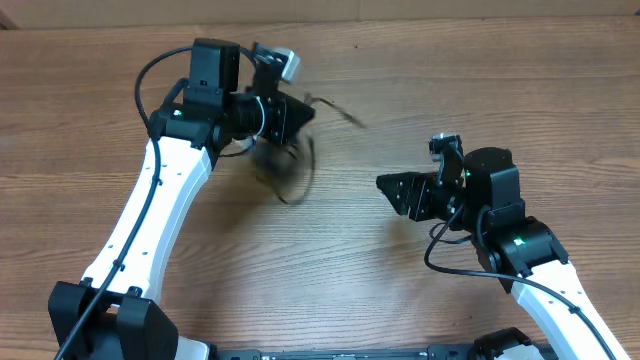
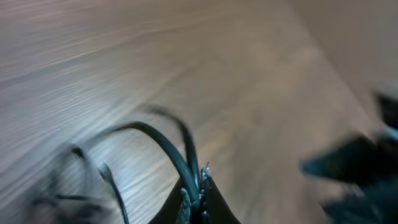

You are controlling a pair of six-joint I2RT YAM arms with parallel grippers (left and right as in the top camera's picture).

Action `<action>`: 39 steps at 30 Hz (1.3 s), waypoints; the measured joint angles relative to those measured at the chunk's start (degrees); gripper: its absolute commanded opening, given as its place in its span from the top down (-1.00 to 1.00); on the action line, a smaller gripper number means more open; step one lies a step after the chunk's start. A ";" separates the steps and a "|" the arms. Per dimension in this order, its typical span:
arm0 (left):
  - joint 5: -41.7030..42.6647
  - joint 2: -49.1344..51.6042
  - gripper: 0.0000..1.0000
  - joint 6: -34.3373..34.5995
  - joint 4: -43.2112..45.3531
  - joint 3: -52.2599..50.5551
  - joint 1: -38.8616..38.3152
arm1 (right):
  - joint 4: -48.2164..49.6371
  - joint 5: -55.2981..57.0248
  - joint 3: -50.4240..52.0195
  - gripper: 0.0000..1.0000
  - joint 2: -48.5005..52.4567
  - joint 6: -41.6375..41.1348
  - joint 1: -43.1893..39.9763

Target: Untangle cables

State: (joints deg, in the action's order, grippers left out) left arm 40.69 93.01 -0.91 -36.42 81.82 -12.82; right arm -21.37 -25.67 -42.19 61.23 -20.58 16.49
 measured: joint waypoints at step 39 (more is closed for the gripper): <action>37.97 0.00 0.92 -4.50 6.10 0.02 -1.46 | 27.93 21.09 0.00 0.92 10.25 -3.93 5.84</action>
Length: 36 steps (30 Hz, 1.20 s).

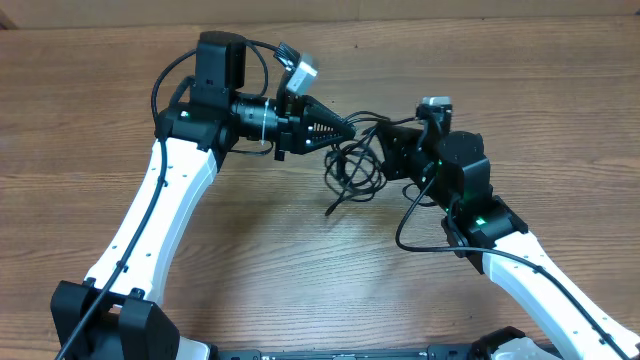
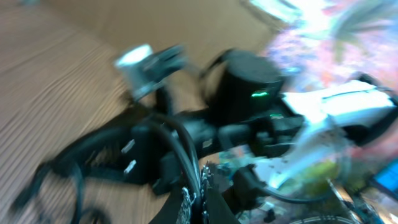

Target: Untangle cables

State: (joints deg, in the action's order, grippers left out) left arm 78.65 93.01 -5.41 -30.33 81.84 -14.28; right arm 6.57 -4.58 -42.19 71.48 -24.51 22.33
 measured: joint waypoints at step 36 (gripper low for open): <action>-42.99 0.00 0.92 13.22 -12.98 0.02 -4.70 | -38.80 8.00 -0.13 -1.00 -8.96 -3.98 -0.22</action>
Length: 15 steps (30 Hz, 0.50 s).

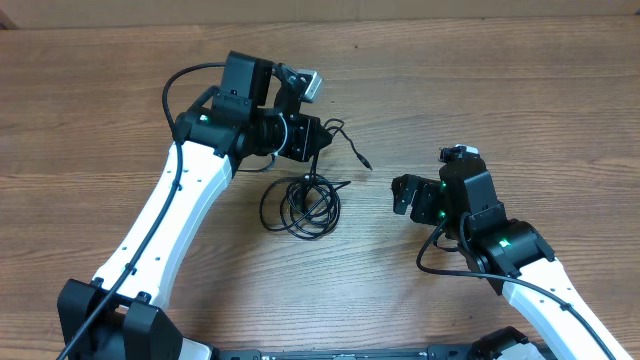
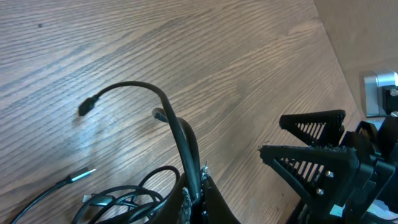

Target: Untangle cables

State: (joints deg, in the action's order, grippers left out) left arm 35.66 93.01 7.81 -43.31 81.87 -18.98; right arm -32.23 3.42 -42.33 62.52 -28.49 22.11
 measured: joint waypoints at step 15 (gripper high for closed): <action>-10.97 0.00 0.91 16.26 -3.19 0.00 -2.03 | 0.02 -0.17 0.00 -1.00 0.00 0.02 0.00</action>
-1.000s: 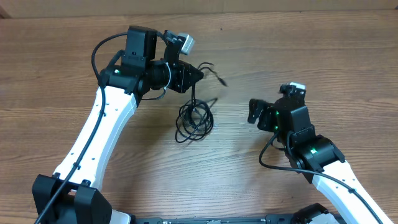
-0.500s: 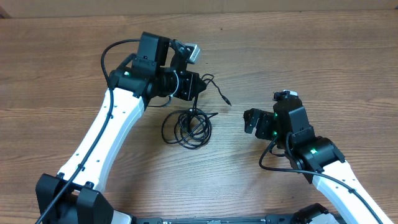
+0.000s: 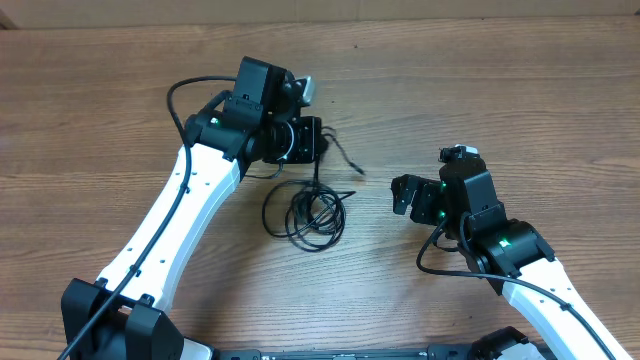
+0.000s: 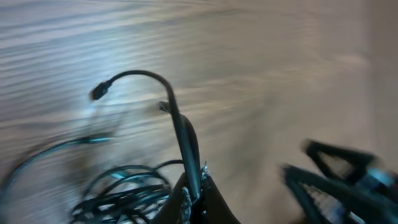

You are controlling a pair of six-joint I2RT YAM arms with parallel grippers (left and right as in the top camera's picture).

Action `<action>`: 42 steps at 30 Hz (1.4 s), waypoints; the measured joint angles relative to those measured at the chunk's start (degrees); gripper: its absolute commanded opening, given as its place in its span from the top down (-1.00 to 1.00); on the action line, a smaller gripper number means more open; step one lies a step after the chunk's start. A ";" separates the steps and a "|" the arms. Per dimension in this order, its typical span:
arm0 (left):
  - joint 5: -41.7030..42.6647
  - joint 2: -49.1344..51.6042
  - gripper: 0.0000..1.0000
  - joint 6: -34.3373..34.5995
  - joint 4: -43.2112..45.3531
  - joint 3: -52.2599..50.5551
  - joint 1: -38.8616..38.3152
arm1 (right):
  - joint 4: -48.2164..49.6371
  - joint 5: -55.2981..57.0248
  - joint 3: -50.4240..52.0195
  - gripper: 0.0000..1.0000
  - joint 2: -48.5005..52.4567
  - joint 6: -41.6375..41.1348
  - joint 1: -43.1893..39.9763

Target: Untangle cables

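A tangle of thin black cables point(image 3: 305, 212) lies in loops on the wooden table point(image 3: 520, 90) at the middle. My left gripper point(image 3: 316, 140) is shut on a strand of it just above the loops. In the left wrist view the held cable point(image 4: 183, 134) rises from the pinched fingertips point(image 4: 186, 198) and curves over to a plug point(image 4: 98, 92), with the coils point(image 4: 118, 190) at lower left. My right gripper point(image 3: 403, 193) stands to the right of the tangle, apart from it, jaws parted with nothing between them.
The table's far edge runs along the top of the overhead view against a tan wall. A loose cable end point(image 3: 345, 162) sticks out to the right of my left gripper. Bare wood lies between the tangle and my right gripper.
My left gripper has shifted slightly right and turned, the cable still in it. The loops on the table have moved a little to the right. My right arm has not moved.
My left gripper held the cable bundle in the air at the upper left, my right gripper apart at the right. Then both grippers met at the middle with the tangle between them. After that the right gripper stood back, and the loops lie on the table under my left gripper.
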State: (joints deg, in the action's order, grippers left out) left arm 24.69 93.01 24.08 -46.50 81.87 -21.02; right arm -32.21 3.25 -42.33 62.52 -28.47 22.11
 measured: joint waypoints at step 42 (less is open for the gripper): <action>-13.64 0.00 0.92 21.03 -5.07 0.00 0.00 | 0.02 -0.02 0.00 -1.00 0.00 0.00 0.00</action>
State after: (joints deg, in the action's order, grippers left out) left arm 11.05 93.01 45.10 -51.57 81.87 -21.02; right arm -32.18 3.22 -42.33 62.52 -28.47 22.11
